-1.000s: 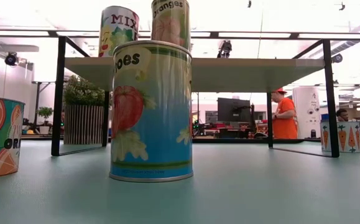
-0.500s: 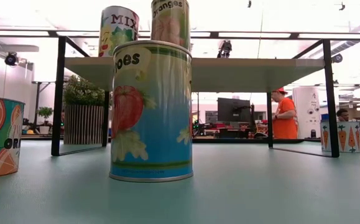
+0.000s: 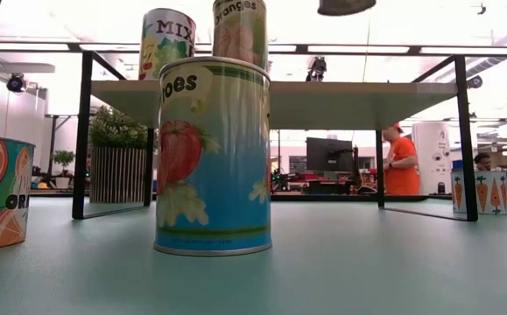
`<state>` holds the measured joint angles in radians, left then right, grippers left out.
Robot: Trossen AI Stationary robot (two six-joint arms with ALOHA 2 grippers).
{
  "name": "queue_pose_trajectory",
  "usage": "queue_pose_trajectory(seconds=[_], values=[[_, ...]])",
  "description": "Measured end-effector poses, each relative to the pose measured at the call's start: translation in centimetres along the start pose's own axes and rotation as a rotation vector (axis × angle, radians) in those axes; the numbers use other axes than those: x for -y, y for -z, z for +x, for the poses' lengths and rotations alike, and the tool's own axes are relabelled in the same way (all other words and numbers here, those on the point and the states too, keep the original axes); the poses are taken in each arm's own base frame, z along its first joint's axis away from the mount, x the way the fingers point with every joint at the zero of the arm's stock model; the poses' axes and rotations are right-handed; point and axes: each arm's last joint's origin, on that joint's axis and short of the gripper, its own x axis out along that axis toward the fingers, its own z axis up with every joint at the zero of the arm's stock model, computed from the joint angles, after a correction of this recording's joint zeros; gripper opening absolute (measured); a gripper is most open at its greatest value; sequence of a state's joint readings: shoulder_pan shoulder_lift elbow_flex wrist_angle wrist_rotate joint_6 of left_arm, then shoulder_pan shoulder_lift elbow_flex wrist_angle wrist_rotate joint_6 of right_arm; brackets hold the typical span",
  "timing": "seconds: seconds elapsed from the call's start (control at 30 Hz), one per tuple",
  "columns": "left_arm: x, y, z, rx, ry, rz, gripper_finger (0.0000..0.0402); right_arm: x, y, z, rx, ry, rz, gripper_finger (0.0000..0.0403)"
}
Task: Pick and place cans onto a shelf
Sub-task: Put the canned of pineapples on the shelf
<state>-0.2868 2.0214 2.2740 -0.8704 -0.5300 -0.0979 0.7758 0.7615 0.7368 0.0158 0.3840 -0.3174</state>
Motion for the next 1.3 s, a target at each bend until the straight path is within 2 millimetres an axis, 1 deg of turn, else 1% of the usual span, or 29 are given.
queue_pose_trajectory(seconds=[0.1,0.3,0.4,0.57,0.77,0.97,1.3], values=[[-0.2,0.8,1.1,-0.033,-0.001,-0.004,0.03,-0.1,-0.1,-0.4,0.005,-0.011,0.004,0.0009],[0.0,2.7,3.9,-0.058,0.004,-0.019,0.03,-0.2,-0.1,-0.6,0.009,-0.018,0.004,0.0009],[-0.3,3.4,4.8,-0.074,0.018,-0.047,0.03,-0.2,-0.1,-0.6,0.009,-0.017,0.004,0.0009],[-1.3,4.5,6.1,-0.118,-0.014,-0.09,0.03,-0.2,-0.1,-0.6,0.01,-0.017,0.004,0.0009],[-2.2,5.2,7.0,-0.137,-0.046,-0.137,0.03,-0.2,-0.1,-0.6,0.01,-0.017,0.004,0.0009],[-2.6,5.4,7.2,-0.144,-0.056,-0.147,0.0302,-0.2,-0.1,-0.6,0.01,-0.016,0.003,0.0009],[-2.5,5.6,7.3,-0.162,-0.055,-0.131,0.0341,-0.2,-0.1,-0.6,0.01,-0.016,0.003,0.0009]])
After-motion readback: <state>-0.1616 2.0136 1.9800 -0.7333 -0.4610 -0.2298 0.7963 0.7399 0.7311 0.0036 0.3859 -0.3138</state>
